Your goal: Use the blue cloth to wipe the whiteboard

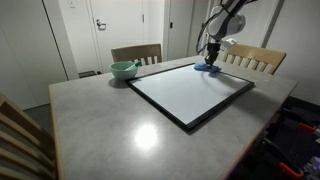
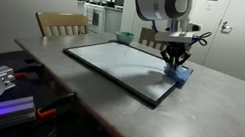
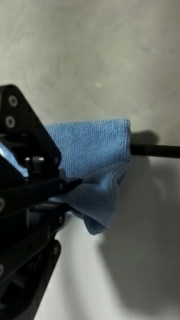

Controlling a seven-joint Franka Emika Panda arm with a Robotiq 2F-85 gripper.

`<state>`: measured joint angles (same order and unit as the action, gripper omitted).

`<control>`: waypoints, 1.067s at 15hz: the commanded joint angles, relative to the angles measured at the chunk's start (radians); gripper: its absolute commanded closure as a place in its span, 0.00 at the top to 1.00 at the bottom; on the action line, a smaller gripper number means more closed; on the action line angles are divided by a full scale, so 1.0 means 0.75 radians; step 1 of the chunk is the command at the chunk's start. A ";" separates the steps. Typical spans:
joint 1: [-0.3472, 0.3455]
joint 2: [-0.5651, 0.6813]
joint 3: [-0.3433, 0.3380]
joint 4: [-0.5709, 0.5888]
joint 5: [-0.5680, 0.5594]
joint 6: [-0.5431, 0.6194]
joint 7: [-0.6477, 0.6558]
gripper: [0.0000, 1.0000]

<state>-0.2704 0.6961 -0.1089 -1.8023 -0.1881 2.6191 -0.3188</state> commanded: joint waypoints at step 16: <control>-0.121 -0.402 0.164 0.033 0.438 -0.581 -0.611 1.00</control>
<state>-0.3488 0.4078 0.0151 -1.7931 0.0771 2.2778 -0.7073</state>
